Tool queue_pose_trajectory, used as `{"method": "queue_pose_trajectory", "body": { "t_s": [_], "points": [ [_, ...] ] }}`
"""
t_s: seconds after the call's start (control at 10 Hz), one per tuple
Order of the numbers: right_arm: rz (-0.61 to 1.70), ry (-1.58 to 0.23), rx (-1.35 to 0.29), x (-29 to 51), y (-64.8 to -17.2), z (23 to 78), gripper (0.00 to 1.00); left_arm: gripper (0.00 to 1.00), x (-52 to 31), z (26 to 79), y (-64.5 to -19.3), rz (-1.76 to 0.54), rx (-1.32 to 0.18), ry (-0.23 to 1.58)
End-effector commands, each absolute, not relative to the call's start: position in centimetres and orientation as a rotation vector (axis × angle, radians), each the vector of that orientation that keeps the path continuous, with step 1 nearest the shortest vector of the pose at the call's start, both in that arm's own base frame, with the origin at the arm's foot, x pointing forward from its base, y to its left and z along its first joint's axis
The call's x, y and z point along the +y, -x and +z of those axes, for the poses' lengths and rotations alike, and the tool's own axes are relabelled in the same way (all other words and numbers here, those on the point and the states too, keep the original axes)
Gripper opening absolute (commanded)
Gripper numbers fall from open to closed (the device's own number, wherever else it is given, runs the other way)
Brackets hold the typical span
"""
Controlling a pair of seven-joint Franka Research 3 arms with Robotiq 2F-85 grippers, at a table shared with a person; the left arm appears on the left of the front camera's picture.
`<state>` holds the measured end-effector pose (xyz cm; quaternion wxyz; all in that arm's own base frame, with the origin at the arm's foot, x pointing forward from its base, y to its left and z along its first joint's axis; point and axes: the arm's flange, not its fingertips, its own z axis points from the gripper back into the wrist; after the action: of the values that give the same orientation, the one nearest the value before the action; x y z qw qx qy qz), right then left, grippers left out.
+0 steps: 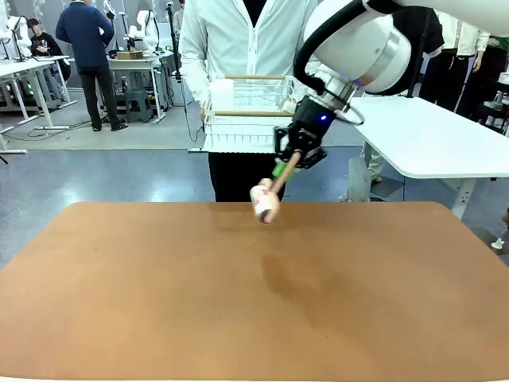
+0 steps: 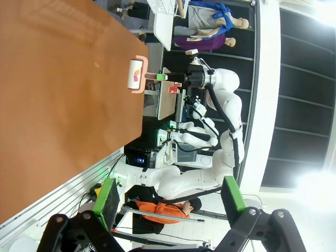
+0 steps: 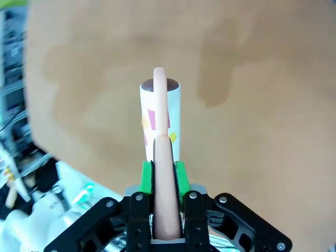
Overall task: Clean the table.
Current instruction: Clean the table with the Lint Roller when the human lifts the Dish drying rack.
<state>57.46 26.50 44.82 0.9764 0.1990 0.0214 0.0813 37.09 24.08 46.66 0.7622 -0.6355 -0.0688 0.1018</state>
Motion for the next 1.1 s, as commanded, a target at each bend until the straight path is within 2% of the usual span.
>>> {"method": "queue_pose_trajectory", "body": {
  "t_s": [0.0, 0.3, 0.7, 1.0],
  "points": [
    [0.109, -0.185, 0.001, 22.6, -55.6, 48.1, 0.21, 1.0, 24.2, 46.8, -36.8, 0.222, -0.155, 1.386],
    [0.112, -0.016, -0.009, 13.9, -54.6, 49.7, 0.21, 1.0, 24.2, 46.8, -36.8, 0.222, -0.155, 1.386],
    [0.086, -0.008, -0.002, 5.0, -52.3, 49.8, 0.21, 1.0, 24.2, 46.8, -36.8, 0.222, -0.155, 1.386],
    [0.094, -0.106, 0.004, 4.4, -52.1, 49.1, 0.21, 1.0, 24.2, 46.8, -36.8, 0.222, -0.155, 1.386]
  ]
}}
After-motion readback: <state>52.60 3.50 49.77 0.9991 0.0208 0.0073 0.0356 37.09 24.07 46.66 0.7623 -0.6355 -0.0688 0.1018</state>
